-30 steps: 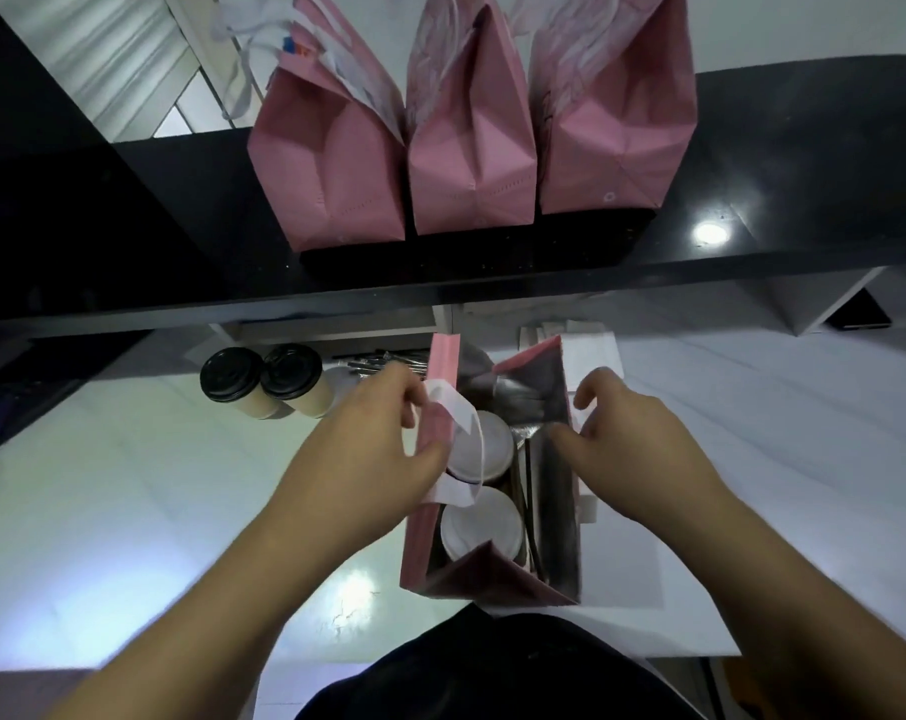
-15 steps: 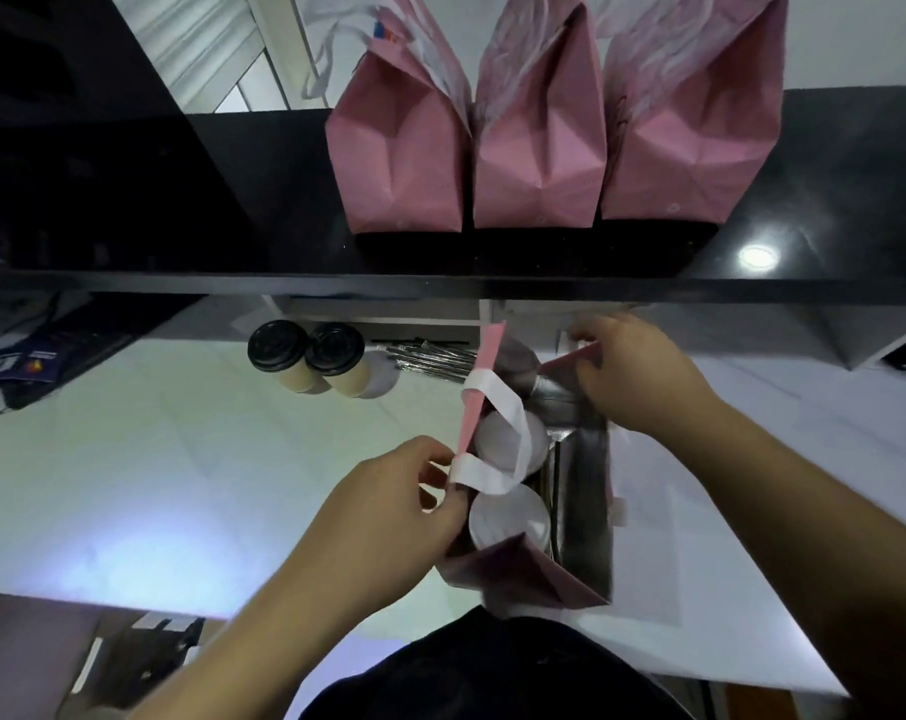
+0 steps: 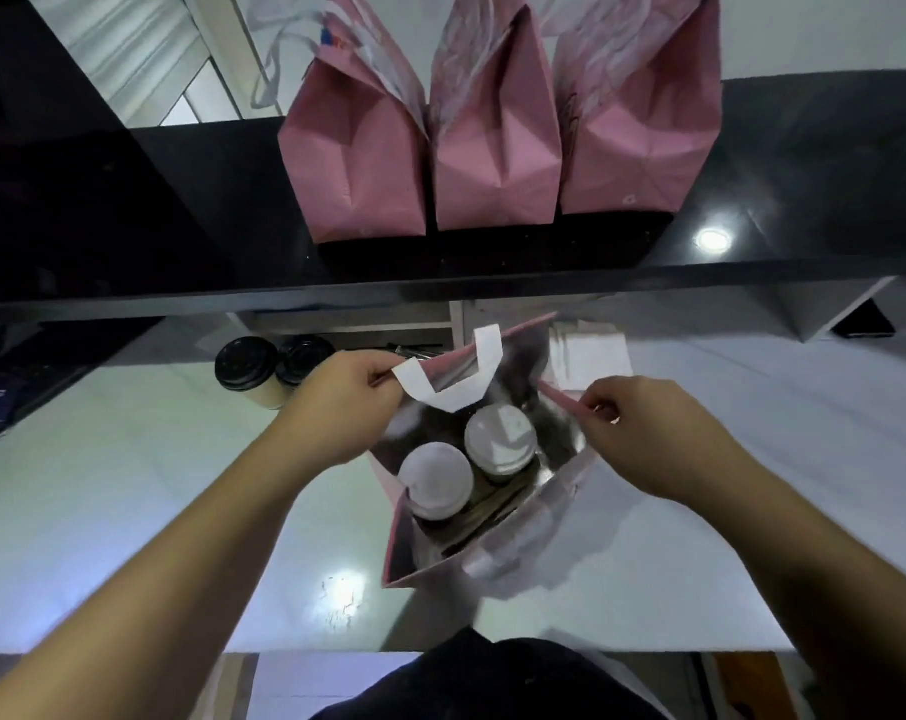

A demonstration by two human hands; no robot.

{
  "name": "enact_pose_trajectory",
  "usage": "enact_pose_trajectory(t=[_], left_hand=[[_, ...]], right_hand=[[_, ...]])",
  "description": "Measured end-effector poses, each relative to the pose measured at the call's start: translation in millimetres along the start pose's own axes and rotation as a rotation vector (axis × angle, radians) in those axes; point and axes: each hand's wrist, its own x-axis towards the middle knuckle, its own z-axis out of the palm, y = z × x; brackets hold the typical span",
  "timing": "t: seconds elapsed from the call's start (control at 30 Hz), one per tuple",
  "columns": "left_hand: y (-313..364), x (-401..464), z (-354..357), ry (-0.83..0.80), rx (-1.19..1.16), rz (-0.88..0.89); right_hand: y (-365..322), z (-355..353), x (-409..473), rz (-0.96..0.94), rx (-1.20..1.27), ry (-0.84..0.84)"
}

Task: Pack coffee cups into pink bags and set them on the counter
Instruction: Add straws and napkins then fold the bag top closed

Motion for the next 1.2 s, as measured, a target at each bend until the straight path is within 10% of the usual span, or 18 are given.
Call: enact_pose_trajectory(t=[0.6,1.2], left_hand=[[-24.8,29.0,-16.9,-0.316,-0.358,0.076],[-41.3,24.4,-1.6,-0.106,-0.544,0.082]], right_hand=[[42.0,11.2,7.1,0.354,0.446,-0.033],[95.4,86.4,183.8,0.242,-0.107,0.005]])
